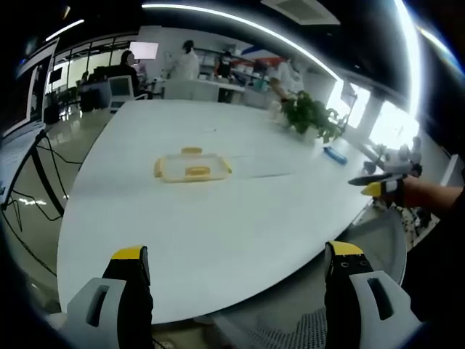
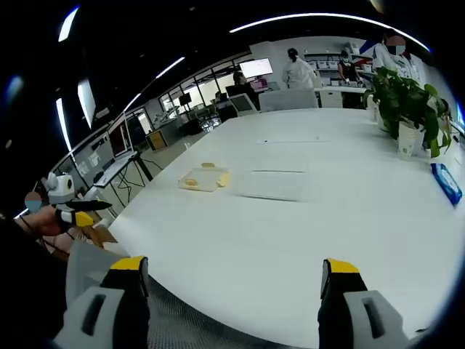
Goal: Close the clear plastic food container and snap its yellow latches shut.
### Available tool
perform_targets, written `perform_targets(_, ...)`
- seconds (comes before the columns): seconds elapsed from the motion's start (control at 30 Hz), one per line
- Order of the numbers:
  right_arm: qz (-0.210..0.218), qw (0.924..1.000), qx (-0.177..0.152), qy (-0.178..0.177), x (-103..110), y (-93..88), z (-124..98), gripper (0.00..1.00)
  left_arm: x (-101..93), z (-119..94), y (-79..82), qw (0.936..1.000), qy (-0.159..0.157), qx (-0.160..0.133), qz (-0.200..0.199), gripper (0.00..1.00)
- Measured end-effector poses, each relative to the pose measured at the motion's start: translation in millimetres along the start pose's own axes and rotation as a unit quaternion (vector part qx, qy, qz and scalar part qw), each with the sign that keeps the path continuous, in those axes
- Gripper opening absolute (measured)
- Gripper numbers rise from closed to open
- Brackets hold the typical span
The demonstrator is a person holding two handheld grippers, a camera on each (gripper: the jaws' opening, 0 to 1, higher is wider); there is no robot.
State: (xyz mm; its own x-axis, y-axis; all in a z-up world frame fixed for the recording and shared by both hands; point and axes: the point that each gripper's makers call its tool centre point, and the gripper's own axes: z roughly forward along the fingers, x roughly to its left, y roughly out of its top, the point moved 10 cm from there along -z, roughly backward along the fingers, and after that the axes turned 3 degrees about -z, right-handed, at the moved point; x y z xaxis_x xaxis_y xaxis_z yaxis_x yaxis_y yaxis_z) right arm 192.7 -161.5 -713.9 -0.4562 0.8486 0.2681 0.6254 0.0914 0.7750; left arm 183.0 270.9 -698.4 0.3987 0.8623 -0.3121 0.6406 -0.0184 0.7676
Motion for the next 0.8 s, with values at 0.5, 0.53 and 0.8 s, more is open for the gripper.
perform_targets(0.5,-0.099,0.9950,0.015,0.000,22.6,18.7,9.8,1.00,-3.2,0.2,19.4,0.9965,-0.053,0.044,0.047,0.99)
perform_targets(0.53,-0.114,0.9932,0.025,-0.006,23.0,18.8,10.7,1.00,-1.8,-1.8,22.7,0.9963,-0.042,0.039,0.065,0.99)
perform_targets(0.8,-0.164,0.9857,0.035,0.015,47.4,37.6,21.2,1.00,8.0,5.3,17.7,0.9930,-0.038,0.067,0.089,0.99)
